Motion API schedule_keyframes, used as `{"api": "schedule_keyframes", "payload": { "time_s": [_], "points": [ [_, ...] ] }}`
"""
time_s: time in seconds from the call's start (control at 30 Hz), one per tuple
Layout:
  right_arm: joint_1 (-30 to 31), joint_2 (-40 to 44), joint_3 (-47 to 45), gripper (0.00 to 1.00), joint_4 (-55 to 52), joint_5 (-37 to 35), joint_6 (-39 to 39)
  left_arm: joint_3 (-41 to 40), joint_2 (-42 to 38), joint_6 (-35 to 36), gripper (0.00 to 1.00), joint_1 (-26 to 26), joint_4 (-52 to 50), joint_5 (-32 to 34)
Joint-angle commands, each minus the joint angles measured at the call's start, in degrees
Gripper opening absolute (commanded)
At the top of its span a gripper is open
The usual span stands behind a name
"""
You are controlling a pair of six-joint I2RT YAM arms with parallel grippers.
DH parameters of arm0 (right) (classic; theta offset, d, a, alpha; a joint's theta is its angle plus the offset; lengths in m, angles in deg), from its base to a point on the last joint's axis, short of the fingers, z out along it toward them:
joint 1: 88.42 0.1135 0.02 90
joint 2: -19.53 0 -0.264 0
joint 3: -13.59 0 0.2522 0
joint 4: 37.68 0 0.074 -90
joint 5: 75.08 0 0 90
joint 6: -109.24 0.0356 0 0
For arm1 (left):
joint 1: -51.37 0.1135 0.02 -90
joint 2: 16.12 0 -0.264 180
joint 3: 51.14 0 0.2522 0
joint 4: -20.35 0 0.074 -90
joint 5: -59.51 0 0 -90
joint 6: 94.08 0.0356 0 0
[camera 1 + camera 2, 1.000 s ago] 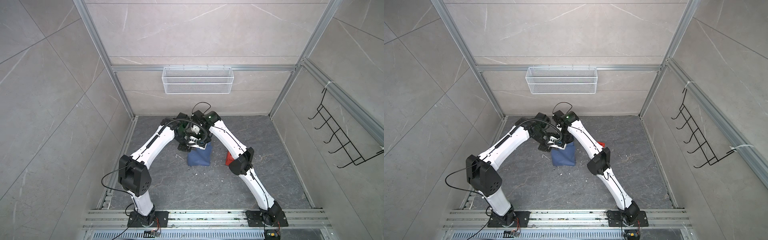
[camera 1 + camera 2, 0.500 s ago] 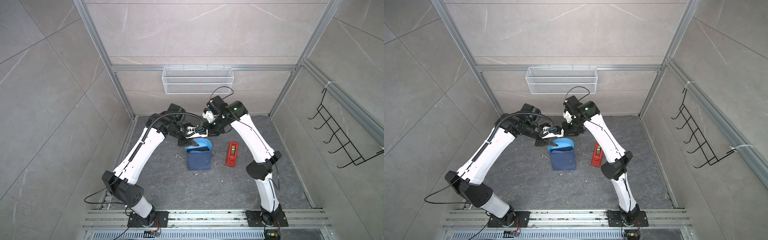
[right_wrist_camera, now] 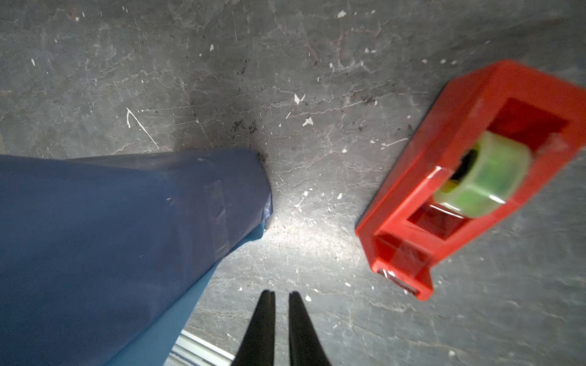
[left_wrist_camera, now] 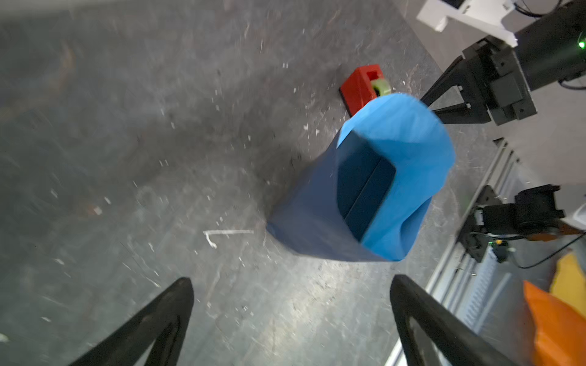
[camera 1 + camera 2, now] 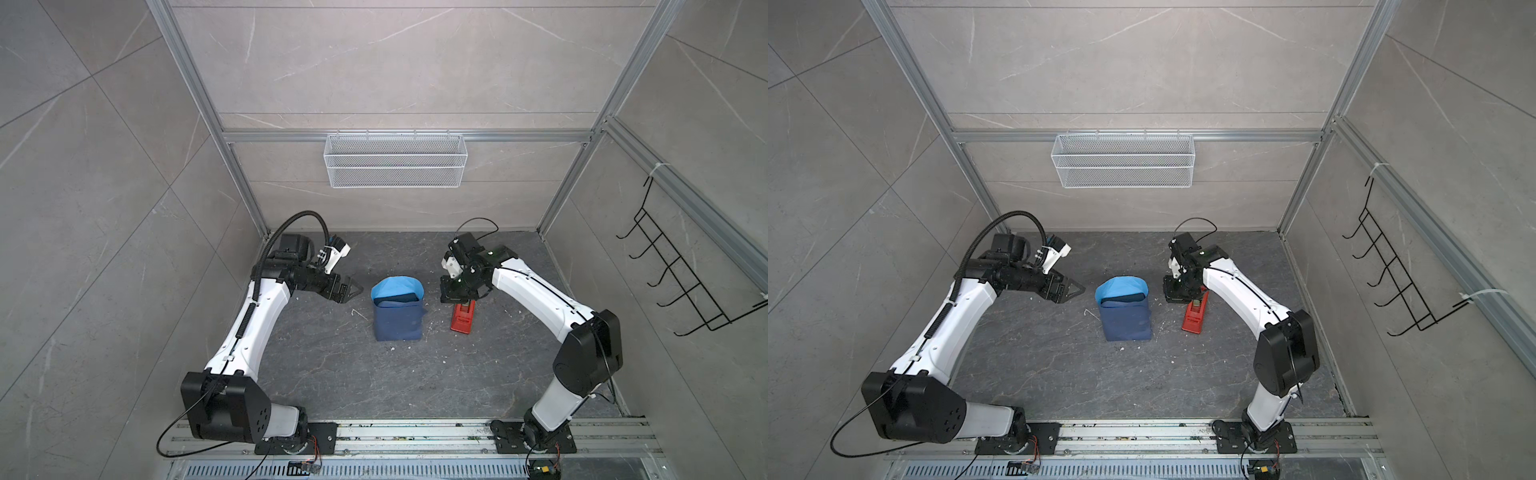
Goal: Wrap a gift box in wrapping paper
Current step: Fold the wrapping paper for the gift box.
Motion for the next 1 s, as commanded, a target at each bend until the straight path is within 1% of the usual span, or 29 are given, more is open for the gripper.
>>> {"api": "schedule_keyframes", "payload": {
  "time_s": [0.0,0.17,0.27,0.37,0.47,0.57,0.67,0.73,0.77,0.83,0.9,0.97],
  "points": [
    [0.1,0.4,-5.0,0.13,13.3,4.3,0.5,-5.8,-2.7,-10.4,0.98,0.9,10.1,-5.1],
    [0.4,-4.0,-9.8,0.12,21.8,11.0,2.6,-15.5,-1.7,-20.2,0.84,1.7,21.0,-5.0],
    [1.0,-4.4,-14.2,0.12,27.3,14.6,6.2,-20.7,0.0,-26.1,0.78,1.6,27.6,-3.8],
    [2.4,-3.9,-17.9,0.12,31.1,16.7,8.8,-23.3,1.9,-29.6,0.74,0.9,30.6,-1.5],
    [3.8,-3.6,-19.6,0.12,33.0,17.2,9.8,-23.7,4.6,-30.0,0.71,-1.8,32.3,-1.1],
    [5.0,-3.7,-19.7,0.12,33.6,17.2,11.3,-21.7,7.8,-30.6,0.70,-5.6,32.6,-3.2],
    [6.2,-2.9,-20.2,0.12,35.5,18.1,12.9,-20.9,8.9,-31.4,0.70,-7.1,33.0,-4.3],
    [6.5,-2.4,-20.8,0.12,36.7,18.6,13.2,-21.3,9.2,-31.3,0.70,-7.1,33.8,-3.9],
    [6.4,-2.3,-20.7,0.12,35.4,17.9,12.6,-21.0,8.8,-30.7,0.70,-7.0,33.1,-3.1],
    [5.8,-1.2,-20.4,0.12,30.9,14.2,11.0,-19.9,6.9,-29.0,0.70,-6.0,29.7,-1.3],
    [4.7,1.2,-20.7,0.12,28.8,13.5,9.5,-19.0,4.6,-27.3,0.70,-3.4,25.8,-1.4],
    [3.8,3.8,-21.0,0.12,27.2,12.9,8.3,-18.1,2.9,-26.6,0.65,-0.7,23.4,-2.1]
  ]
}}
